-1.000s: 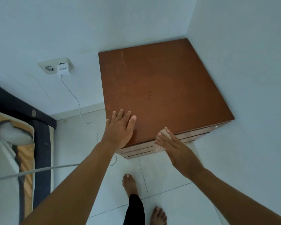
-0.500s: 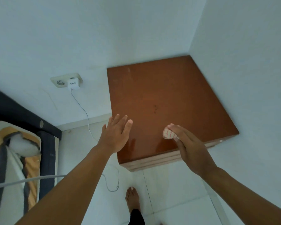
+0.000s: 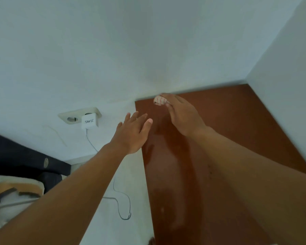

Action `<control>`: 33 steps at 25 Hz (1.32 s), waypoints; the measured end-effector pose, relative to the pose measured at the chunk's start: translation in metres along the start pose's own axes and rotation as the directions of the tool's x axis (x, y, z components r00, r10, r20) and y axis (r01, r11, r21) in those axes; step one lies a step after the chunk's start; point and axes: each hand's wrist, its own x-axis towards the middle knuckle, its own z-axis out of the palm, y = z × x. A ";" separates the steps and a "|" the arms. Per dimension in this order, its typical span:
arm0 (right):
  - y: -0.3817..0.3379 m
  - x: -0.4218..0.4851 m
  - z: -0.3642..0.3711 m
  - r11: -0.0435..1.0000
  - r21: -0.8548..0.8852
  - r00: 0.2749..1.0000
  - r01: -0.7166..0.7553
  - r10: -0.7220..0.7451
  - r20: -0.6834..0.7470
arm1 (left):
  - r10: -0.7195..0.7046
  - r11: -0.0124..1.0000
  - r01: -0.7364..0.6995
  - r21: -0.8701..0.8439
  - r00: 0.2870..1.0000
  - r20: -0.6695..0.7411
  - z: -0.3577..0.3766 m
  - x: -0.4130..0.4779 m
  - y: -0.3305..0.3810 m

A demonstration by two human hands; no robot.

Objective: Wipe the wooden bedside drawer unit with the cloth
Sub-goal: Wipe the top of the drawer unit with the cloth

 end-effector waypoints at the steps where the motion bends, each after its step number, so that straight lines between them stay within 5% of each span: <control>1: 0.004 0.021 0.009 1.000 -0.006 1.000 -0.006 0.006 0.025 | 0.010 1.000 -0.010 0.003 1.000 0.001 0.000 0.019 -0.005; 5: 0.024 0.063 0.042 1.000 -0.022 0.985 0.003 0.000 0.172 | 0.027 1.000 -0.027 0.002 0.999 0.025 0.007 0.068 -0.019; 10: 0.036 0.053 0.074 0.936 -0.349 0.960 0.041 0.060 0.275 | 0.054 0.999 -0.054 -0.008 0.998 0.016 0.029 0.069 -0.032; 23: 0.015 -0.058 0.057 0.923 -0.380 0.960 0.051 0.060 0.274 | -0.098 0.995 0.097 0.012 0.988 0.120 0.019 0.054 -0.006; 33: -0.007 -0.217 0.032 0.933 -0.359 0.947 0.012 0.105 0.304 | -0.108 0.993 0.105 0.046 0.993 0.054 0.088 -0.089 0.021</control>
